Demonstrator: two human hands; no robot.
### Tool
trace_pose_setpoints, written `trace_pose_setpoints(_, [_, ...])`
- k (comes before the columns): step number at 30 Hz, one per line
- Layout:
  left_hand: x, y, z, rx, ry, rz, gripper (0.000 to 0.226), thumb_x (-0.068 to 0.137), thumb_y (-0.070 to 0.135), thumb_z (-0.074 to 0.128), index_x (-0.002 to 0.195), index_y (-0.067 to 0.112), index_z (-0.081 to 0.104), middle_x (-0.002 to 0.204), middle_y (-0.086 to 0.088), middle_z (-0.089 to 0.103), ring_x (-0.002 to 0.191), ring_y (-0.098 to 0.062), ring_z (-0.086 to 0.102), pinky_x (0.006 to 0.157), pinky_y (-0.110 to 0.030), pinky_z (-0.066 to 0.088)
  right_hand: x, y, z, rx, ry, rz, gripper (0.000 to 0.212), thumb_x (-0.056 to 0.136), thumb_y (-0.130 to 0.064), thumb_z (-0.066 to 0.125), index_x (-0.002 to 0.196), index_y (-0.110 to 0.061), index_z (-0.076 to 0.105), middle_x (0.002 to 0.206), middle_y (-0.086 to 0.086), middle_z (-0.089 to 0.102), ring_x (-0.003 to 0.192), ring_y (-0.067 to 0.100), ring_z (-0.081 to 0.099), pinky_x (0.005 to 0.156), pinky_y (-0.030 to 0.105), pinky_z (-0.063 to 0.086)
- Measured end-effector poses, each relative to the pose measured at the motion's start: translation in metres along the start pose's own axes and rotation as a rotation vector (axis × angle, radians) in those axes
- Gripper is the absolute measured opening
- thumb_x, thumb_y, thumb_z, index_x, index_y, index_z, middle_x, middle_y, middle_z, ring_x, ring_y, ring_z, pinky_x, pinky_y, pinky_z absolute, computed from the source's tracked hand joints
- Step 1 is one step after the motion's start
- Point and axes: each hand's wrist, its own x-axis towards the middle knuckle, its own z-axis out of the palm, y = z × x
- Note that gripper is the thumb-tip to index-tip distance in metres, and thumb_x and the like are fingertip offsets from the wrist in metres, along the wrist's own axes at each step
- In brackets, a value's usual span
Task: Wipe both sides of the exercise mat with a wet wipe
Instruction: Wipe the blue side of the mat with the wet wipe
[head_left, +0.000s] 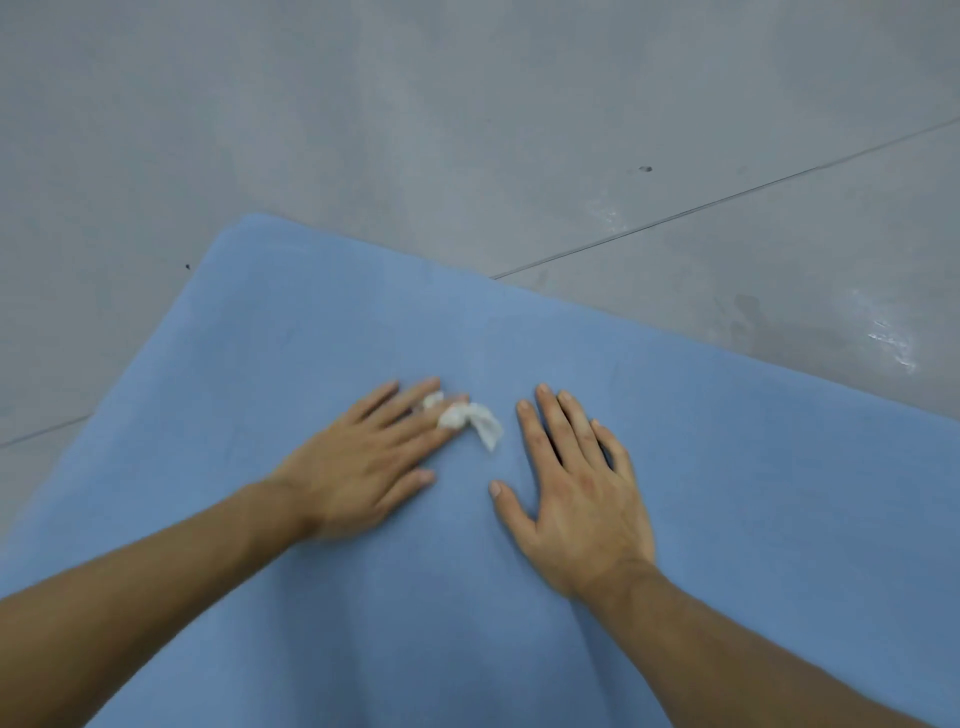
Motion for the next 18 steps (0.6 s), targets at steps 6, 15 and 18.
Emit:
trace_pose_setpoints(6, [0.086, -0.034, -0.024, -0.144, -0.010, -0.354, 0.079, 0.095, 0.059, 0.001, 0.166, 0.024, 0.004, 0.173, 0.008, 0.001, 0.160, -0.017, -0.004, 0.129, -0.041, 0.002, 0.001, 0.000, -0.001, 0.001, 0.004, 0.009, 0.080, 0.098, -0.065, 0.034, 0.164, -0.020, 0.026, 0.173, -0.001, 0.015, 0.160, 0.015, 0.007, 0.127, 0.039, 0.012])
trace_pose_setpoints(15, [0.066, 0.026, -0.007, -0.140, 0.077, -0.246, 0.068, 0.105, 0.048, 0.017, 0.166, 0.017, 0.013, 0.173, 0.003, 0.009, 0.160, -0.018, -0.001, 0.130, -0.038, 0.004, 0.000, 0.000, 0.000, 0.020, 0.032, 0.008, 0.079, 0.099, -0.064, 0.035, 0.164, -0.018, 0.027, 0.173, 0.000, 0.016, 0.160, 0.016, 0.011, 0.127, 0.041, 0.015])
trace_pose_setpoints(18, [0.048, 0.042, -0.001, -0.125, 0.093, -0.223, 0.066, 0.106, 0.045, 0.022, 0.165, 0.016, 0.017, 0.173, 0.002, 0.012, 0.160, -0.018, 0.001, 0.129, -0.038, 0.005, 0.001, 0.000, 0.000, 0.014, 0.025, 0.016, 0.081, 0.099, -0.066, 0.031, 0.165, -0.018, 0.024, 0.174, -0.001, 0.013, 0.160, 0.014, 0.009, 0.127, 0.040, 0.015])
